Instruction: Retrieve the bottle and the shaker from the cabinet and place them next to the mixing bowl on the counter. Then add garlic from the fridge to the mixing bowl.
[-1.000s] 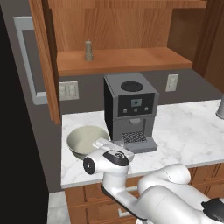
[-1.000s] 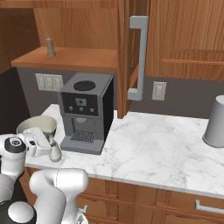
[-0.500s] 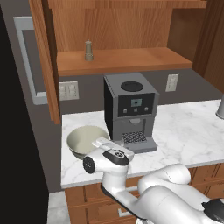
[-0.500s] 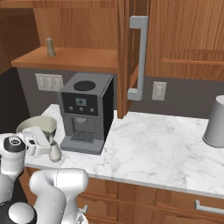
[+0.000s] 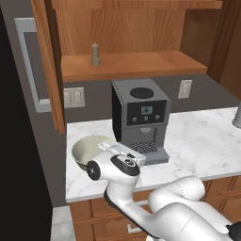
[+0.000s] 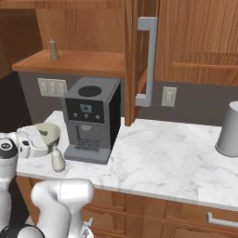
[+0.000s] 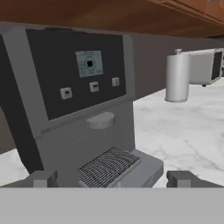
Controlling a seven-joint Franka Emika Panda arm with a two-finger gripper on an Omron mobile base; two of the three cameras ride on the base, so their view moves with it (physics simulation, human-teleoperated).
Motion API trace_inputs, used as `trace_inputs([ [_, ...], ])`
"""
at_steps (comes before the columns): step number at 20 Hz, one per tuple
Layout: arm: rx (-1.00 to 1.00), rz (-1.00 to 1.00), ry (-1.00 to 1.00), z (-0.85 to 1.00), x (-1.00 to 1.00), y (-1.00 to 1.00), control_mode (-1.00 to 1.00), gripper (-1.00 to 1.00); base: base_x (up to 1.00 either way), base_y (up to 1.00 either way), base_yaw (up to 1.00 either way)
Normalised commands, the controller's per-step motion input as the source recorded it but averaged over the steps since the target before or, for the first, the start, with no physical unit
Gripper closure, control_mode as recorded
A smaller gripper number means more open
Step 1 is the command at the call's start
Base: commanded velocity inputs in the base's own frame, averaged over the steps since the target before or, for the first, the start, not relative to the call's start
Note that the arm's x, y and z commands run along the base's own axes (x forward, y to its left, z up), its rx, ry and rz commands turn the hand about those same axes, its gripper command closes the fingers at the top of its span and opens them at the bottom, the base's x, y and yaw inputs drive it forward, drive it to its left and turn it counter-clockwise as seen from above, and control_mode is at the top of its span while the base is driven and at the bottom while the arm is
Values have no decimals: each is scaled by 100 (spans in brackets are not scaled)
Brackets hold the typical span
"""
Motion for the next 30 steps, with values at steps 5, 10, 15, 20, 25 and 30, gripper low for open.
trace_inputs([
  [5,0,2,0,51,-32,-13,-100,-100,0,0,0],
  [10,-3,10,0,46,-22,-32,-100,-100,0,0,0],
  [15,-4,21,0,45,-18,-34,-100,-100,0,0,0],
  [20,-3,31,-3,46,-5,-22,-100,-100,0,0,0],
  [25,-2,38,-1,44,0,-2,-100,-100,0,0,0],
  [30,-1,30,0,50,1,0,-100,-100,0,0,0],
])
